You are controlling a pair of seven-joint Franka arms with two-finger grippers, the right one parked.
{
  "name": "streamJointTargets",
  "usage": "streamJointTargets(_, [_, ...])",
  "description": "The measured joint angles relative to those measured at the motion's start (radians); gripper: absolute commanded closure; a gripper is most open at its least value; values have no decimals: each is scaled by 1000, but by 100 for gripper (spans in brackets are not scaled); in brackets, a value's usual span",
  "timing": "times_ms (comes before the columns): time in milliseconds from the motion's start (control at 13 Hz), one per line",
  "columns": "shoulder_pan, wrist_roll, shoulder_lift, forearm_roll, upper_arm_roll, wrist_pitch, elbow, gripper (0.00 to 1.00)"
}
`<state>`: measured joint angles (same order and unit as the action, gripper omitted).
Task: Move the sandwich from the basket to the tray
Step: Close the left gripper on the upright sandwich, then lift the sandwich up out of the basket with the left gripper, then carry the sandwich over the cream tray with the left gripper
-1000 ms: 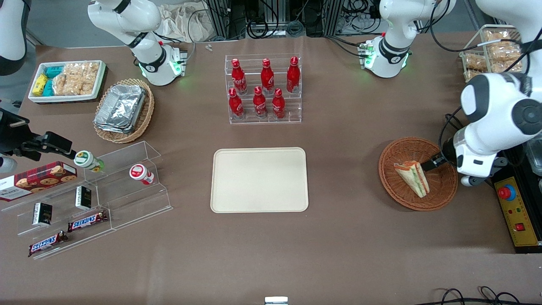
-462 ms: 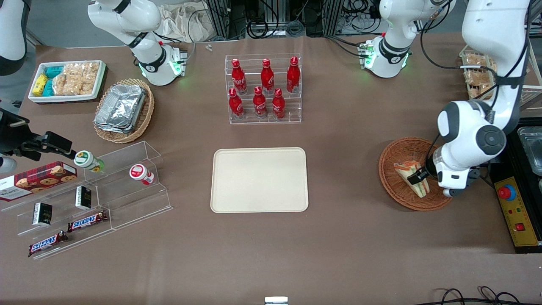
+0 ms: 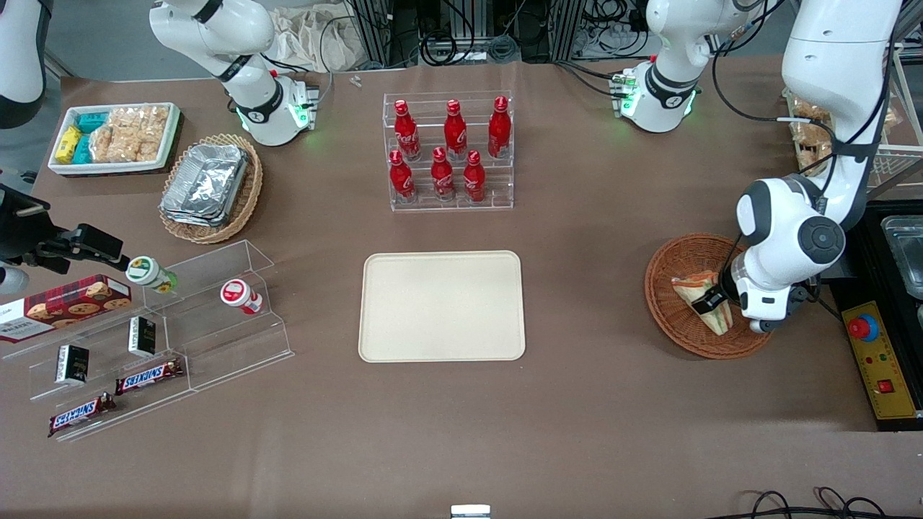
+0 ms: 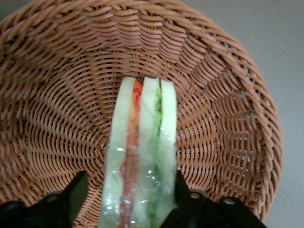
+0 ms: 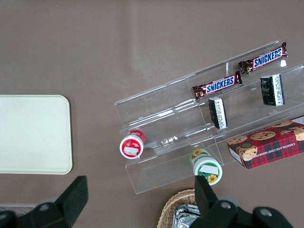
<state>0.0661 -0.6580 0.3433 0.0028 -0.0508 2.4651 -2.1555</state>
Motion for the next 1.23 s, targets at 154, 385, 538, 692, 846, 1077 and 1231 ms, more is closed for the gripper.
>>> streamJointTargets(154, [-2,-14,-14,1,-2,-72,30,100])
streamJointTargets(385, [-8,-49,-53,4,-10,-255,132,100])
streamJointTargets(538, [-16,-58,-98,5,-18,-401,214,100])
streamJointTargets(692, [-31,-64,-133,5,-32,-587,326,100])
streamJointTargets(846, [-42,-71,-150,5,-61,-752,457,100])
streamJointTargets(1077, [-49,-57,-154,5,-127,-860,550,98])
streamJointTargets(1231, [-60,-59,-144,5,-216,-862,550,99])
